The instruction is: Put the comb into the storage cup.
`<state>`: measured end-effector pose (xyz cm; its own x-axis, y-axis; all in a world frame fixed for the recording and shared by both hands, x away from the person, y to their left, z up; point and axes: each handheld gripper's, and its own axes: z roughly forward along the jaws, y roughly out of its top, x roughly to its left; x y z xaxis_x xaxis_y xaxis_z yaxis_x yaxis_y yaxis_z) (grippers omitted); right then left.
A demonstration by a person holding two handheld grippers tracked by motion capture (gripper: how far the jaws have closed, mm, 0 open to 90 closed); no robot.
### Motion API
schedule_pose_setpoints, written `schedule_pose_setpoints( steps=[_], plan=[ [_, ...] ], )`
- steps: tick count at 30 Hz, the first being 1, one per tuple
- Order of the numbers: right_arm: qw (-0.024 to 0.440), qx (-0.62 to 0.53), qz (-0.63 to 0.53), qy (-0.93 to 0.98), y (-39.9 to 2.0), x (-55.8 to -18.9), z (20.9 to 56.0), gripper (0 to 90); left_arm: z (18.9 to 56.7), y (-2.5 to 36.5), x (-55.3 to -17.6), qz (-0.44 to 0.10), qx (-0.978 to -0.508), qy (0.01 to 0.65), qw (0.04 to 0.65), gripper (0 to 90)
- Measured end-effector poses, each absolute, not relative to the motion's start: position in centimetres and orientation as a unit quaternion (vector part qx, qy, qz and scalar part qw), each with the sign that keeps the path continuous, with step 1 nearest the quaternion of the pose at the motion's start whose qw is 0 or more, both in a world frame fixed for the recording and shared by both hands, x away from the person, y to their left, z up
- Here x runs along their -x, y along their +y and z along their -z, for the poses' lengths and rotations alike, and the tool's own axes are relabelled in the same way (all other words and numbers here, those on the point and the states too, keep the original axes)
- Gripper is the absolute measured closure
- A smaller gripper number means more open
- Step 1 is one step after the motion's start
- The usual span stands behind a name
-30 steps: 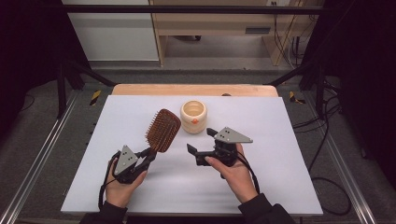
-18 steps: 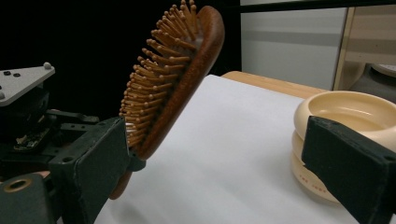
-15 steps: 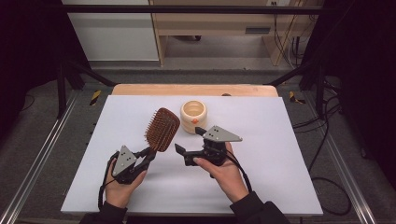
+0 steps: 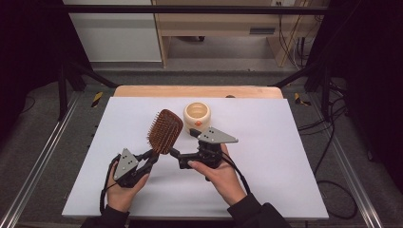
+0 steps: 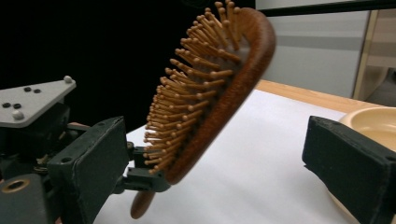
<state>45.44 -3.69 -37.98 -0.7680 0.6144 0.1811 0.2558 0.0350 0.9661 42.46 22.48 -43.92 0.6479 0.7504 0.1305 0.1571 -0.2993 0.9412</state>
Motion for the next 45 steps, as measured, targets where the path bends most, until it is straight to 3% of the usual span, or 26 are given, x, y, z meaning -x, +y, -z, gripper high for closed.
schedule_pose_setpoints(
  steps=[31,45],
  plan=[
    [0.106,-0.323,-0.648,0.682,-1.8,-46.4,36.6,18.7,43.7,21.3,-41.7,-0.299,-0.758,0.270,0.513,72.9],
    [0.084,-0.335,-0.658,0.669,-2.1,-47.0,36.4,31.5,43.7,21.4,-41.7,-0.298,-0.754,0.269,0.519,72.9]
  ],
)
